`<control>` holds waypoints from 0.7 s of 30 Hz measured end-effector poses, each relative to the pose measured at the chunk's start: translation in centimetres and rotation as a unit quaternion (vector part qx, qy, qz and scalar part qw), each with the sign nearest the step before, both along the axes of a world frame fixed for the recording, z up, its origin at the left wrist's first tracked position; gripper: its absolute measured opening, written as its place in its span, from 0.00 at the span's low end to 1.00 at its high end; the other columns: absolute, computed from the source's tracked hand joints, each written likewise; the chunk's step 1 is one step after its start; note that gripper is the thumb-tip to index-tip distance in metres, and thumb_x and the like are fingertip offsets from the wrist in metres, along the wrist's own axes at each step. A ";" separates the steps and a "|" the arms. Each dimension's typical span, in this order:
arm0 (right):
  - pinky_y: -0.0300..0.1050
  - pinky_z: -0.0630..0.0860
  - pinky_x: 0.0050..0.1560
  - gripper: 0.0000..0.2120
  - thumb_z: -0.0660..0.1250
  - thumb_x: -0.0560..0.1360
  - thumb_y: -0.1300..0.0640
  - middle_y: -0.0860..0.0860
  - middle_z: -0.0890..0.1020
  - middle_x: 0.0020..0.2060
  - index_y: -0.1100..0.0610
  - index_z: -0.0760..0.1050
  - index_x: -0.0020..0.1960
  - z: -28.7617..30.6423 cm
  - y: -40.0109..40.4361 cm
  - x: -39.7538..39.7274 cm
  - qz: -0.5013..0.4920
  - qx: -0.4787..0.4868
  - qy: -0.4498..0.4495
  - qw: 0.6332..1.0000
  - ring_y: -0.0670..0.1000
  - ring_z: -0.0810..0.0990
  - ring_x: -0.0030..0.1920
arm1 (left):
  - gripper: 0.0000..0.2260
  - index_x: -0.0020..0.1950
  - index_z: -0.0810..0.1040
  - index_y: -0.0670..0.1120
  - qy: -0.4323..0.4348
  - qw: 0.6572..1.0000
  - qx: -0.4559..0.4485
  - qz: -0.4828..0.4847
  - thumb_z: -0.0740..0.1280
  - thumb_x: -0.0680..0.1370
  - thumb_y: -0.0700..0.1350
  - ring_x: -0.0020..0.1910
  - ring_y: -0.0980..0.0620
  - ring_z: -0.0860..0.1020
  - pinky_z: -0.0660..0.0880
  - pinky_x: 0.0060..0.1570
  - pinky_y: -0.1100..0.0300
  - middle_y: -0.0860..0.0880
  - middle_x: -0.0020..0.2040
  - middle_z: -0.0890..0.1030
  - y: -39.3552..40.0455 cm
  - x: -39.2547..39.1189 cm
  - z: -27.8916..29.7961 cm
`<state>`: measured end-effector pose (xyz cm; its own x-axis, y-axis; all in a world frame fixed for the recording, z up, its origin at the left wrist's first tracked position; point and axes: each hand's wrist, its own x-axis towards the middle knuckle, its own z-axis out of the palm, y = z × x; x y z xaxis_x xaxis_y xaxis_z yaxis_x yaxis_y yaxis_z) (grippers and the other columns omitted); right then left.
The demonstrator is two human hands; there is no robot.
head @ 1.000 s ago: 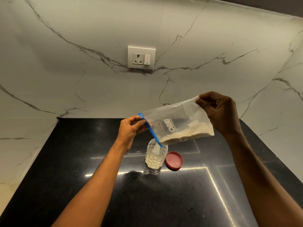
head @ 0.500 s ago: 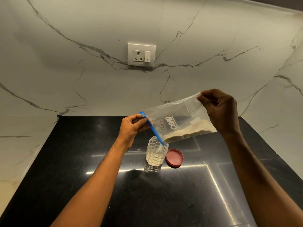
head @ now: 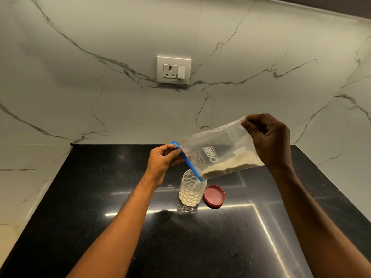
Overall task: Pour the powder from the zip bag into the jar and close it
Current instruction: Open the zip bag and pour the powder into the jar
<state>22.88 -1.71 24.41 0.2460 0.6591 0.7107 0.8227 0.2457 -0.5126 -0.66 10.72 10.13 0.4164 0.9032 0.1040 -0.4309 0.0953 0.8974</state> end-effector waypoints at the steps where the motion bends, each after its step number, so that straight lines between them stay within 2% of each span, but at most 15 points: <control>1: 0.24 0.74 0.45 0.08 0.71 0.76 0.59 0.49 0.81 0.45 0.62 0.81 0.53 0.0 0.0 0.0 -0.002 0.003 0.000 1.000 0.46 0.80 0.44 | 0.07 0.54 0.82 0.42 0.001 1.000 0.001 0.000 0.68 0.78 0.36 0.53 0.43 0.85 0.83 0.47 0.56 0.43 0.52 0.87 0.0 0.0 0.0; 9: 0.22 0.73 0.45 0.08 0.70 0.75 0.59 0.48 0.80 0.45 0.62 0.81 0.52 0.2 0.3 -0.5 0.004 0.000 -0.012 1.000 0.44 0.78 0.43 | 0.12 0.54 0.82 0.42 -0.008 1.000 -0.006 0.004 0.71 0.72 0.42 0.53 0.43 0.85 0.83 0.46 0.57 0.43 0.52 0.87 -0.1 -0.3 0.1; 21: 0.21 0.72 0.44 0.09 0.71 0.75 0.60 0.49 0.81 0.45 0.63 0.81 0.53 0.4 0.5 -0.5 0.002 -0.005 -0.016 1.000 0.43 0.78 0.43 | 0.08 0.55 0.82 0.41 0.003 1.000 -0.006 0.013 0.69 0.77 0.37 0.53 0.43 0.85 0.84 0.48 0.56 0.43 0.52 0.87 0.0 -0.5 0.2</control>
